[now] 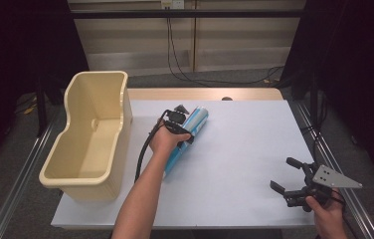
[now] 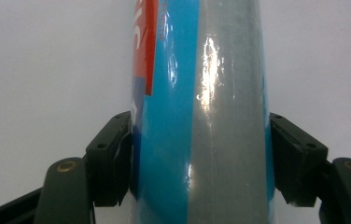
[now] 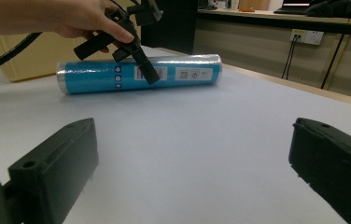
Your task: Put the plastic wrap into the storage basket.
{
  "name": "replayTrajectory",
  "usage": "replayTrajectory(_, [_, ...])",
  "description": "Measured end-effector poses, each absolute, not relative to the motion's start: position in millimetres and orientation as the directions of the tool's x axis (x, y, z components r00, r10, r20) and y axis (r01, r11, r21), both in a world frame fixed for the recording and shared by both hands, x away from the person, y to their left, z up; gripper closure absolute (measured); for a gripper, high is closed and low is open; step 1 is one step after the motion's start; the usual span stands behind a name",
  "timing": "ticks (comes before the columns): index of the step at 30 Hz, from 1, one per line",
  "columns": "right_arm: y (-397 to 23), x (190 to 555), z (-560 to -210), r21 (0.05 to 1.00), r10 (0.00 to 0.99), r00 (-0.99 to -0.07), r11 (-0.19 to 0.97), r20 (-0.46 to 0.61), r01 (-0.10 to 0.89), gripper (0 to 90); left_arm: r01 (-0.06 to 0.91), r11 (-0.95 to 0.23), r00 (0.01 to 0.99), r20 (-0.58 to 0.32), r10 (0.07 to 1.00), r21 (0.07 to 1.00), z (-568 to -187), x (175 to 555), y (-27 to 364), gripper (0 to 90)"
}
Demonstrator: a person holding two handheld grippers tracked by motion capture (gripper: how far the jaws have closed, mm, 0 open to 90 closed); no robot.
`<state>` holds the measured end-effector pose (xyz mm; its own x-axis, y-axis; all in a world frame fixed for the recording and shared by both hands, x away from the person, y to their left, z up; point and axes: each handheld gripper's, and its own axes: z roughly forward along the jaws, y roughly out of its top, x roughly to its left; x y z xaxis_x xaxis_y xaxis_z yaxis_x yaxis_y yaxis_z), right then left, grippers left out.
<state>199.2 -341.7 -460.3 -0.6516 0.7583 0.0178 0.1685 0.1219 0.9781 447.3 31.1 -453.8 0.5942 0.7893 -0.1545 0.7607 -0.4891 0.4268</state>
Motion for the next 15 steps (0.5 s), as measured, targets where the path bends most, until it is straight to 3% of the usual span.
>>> replayTrajectory(8, [-342.2, 199.1, -460.3, 0.978, 0.758, -0.652, 0.124, 0.015, 0.167, 1.0, 0.772, -0.503, 0.586, -0.129, 0.800, 0.388, -450.3, 446.4, 25.7, 32.3])
replayTrajectory(15, [-344.0, 198.4, -461.2, 0.979, 0.762, -0.648, 0.117, 0.021, 0.170, 1.0, 0.813, -0.477, 0.548, -0.162, 0.820, 0.333, -440.9, 441.3, 32.6, 32.4])
